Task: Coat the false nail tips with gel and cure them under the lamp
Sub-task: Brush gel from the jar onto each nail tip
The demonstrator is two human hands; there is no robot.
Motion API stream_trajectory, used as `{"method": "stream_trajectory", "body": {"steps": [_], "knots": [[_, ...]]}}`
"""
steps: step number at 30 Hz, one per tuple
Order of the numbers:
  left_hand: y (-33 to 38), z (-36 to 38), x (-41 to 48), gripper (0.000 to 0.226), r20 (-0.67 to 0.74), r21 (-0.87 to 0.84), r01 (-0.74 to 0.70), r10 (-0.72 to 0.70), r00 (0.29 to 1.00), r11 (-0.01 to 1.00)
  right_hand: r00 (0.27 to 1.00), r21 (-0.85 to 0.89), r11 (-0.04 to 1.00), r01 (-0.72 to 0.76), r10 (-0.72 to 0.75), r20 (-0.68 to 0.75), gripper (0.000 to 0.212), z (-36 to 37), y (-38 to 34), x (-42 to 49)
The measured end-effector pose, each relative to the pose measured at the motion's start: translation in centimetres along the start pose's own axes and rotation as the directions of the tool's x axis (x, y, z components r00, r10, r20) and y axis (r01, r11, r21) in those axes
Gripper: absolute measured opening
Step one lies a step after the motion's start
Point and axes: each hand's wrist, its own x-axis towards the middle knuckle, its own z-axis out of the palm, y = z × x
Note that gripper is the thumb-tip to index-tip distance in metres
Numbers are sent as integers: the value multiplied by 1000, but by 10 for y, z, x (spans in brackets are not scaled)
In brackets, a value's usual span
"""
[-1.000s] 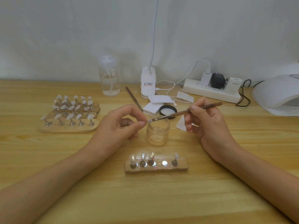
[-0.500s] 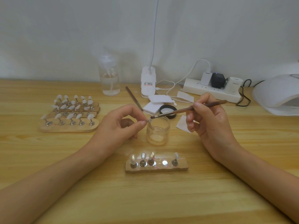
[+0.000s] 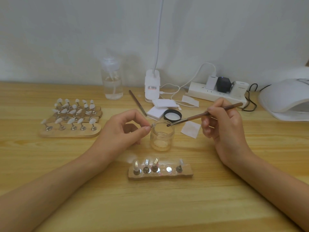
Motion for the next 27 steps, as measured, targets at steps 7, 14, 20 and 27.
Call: {"method": "stream_trajectory", "body": {"steps": [7, 14, 20, 27], "knots": [[-1, 0, 1, 11, 8, 3, 3, -3, 1000, 1000, 998, 42, 999, -29, 31, -50, 32, -12, -3, 8], [-1, -1, 0, 11, 23, -10, -20, 20, 1000, 1000, 948, 25, 984, 177, -177, 265, 30, -13, -4, 12], [-3, -2, 1, 9, 21, 2, -9, 9, 1000, 1000, 946, 36, 978, 204, -207, 251, 33, -17, -6, 15], [-3, -1, 2, 7, 23, -26, 0, 1, 1000, 1000, 977, 94, 982, 163, -174, 122, 21, -21, -7, 15]]}}
